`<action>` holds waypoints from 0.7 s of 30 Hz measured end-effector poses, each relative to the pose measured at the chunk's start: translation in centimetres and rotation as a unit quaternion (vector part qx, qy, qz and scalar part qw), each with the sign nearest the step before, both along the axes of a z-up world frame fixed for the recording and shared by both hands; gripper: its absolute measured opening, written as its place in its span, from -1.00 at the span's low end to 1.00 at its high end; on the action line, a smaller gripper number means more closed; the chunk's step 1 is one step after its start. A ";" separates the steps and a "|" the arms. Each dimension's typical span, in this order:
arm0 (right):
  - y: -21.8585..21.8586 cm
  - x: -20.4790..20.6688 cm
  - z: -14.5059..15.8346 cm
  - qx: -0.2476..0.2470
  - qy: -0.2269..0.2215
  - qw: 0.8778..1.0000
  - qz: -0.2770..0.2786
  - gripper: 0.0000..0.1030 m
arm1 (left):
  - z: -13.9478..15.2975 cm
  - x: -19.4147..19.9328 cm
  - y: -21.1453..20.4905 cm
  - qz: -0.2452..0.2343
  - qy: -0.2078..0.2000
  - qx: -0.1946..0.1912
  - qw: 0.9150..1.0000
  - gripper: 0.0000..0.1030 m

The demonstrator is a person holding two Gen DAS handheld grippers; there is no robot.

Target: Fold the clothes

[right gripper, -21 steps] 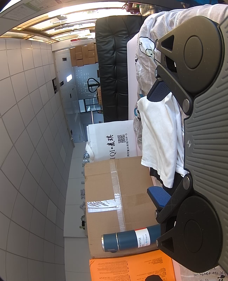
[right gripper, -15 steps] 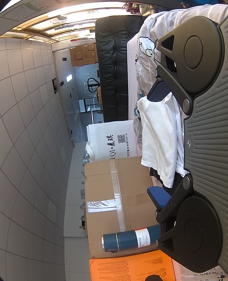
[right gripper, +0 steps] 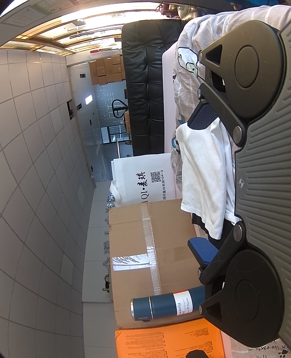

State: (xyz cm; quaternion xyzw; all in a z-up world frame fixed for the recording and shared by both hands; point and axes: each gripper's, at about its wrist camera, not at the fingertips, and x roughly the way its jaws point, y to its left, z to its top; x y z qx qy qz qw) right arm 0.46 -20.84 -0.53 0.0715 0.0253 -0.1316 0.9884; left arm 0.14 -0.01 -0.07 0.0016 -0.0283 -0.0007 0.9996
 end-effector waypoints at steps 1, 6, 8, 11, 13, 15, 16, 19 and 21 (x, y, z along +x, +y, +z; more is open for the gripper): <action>0.0 -0.1 0.1 0.000 -0.001 1.000 0.000 1.00 | 0.0 0.0 0.0 0.000 0.000 0.000 1.000 1.00; -0.1 -0.4 0.0 0.002 -0.009 1.000 0.001 1.00 | 0.0 -0.1 0.1 0.002 -0.002 -0.004 1.000 1.00; -0.1 -0.4 0.0 0.003 -0.013 1.000 0.002 1.00 | 0.0 -0.1 0.2 0.002 -0.004 -0.004 1.000 1.00; -0.2 -0.6 0.0 0.006 -0.020 1.000 0.006 1.00 | 0.1 -0.3 0.2 0.002 -0.007 -0.002 1.000 1.00; -0.2 -0.6 0.0 0.007 -0.024 1.000 0.008 1.00 | 0.1 -0.3 0.2 0.001 -0.007 -0.003 1.000 1.00; -0.1 -0.6 0.1 0.009 -0.028 1.000 0.010 1.00 | 0.1 -0.2 0.2 0.001 -0.007 -0.004 1.000 1.00; -0.1 -0.7 0.1 0.010 -0.030 0.999 0.010 1.00 | 0.1 -0.2 0.2 0.001 -0.007 -0.004 1.000 1.00; -0.1 -0.9 0.1 0.013 -0.035 0.999 0.013 1.00 | 0.0 -0.2 0.2 0.001 -0.007 -0.004 1.000 1.00; -0.1 -1.0 0.1 0.013 -0.037 0.999 0.013 1.00 | 0.0 -0.2 0.2 0.001 -0.007 -0.004 1.000 1.00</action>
